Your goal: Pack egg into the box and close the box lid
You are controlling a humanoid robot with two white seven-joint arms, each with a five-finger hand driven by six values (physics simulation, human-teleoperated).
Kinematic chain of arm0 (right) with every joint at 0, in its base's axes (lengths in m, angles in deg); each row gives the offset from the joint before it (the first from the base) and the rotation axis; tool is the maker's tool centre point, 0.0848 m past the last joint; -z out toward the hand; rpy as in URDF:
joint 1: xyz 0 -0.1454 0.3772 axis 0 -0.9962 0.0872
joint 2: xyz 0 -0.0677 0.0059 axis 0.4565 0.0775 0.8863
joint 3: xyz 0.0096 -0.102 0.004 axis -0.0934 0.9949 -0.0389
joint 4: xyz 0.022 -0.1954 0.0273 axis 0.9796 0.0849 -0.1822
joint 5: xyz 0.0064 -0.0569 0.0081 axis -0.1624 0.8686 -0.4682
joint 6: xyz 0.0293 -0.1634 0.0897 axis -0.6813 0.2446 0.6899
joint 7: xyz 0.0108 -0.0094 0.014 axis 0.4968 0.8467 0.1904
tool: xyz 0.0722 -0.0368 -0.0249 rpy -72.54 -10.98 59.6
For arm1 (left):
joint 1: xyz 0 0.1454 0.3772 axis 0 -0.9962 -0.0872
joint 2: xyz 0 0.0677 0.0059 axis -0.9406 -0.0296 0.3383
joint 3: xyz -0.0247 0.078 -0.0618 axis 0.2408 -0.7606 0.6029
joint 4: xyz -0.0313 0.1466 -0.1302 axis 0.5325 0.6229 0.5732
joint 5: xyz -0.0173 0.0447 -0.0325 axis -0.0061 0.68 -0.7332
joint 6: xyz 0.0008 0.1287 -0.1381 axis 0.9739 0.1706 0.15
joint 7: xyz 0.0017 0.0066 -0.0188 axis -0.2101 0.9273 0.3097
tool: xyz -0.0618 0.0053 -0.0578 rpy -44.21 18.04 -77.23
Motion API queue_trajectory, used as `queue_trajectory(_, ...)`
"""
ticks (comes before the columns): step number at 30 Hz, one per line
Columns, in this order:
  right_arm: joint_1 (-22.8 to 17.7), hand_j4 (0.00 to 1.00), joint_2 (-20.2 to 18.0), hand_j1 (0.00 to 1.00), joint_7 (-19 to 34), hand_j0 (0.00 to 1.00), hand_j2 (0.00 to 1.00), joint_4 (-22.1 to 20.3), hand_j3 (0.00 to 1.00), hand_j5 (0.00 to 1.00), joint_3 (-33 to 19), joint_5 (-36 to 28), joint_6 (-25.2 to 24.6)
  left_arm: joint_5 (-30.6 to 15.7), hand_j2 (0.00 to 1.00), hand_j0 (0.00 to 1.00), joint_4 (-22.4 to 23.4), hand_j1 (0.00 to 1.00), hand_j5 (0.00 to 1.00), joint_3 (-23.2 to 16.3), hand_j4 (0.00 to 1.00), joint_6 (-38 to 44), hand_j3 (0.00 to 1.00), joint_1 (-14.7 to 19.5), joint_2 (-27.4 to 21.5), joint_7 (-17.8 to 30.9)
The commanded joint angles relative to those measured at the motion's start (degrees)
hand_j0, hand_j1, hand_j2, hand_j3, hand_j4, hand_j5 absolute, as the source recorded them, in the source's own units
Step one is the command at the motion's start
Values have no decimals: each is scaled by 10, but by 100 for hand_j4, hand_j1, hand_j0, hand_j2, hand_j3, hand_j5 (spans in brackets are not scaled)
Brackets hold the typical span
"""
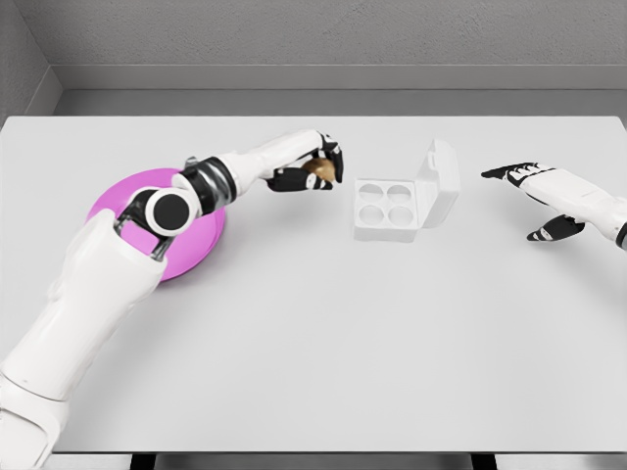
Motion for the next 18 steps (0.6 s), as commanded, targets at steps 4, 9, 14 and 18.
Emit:
queue_trajectory(4, 0, 100, -1, 100, 0, 100, 100, 0, 100, 100, 0, -3, 0, 1, 28, 28, 22, 28, 28, -14, 28, 0, 28, 8, 24, 0)
queue_trajectory(9, 0, 100, -1, 100, 0, 100, 100, 0, 100, 100, 0, -3, 0, 4, 28, 28, 27, 28, 28, -15, 28, 0, 28, 11, 45, 0)
queue_trajectory(14, 0, 100, -1, 100, 0, 100, 100, 0, 100, 100, 0, -3, 0, 3, 28, 28, 29, 28, 28, -13, 28, 1, 28, 11, 61, 0)
queue_trajectory(18, 0, 100, -1, 100, 0, 100, 100, 0, 100, 100, 0, -3, 0, 2, 28, 28, 28, 28, 28, -11, 28, 1, 28, 11, 71, 0)
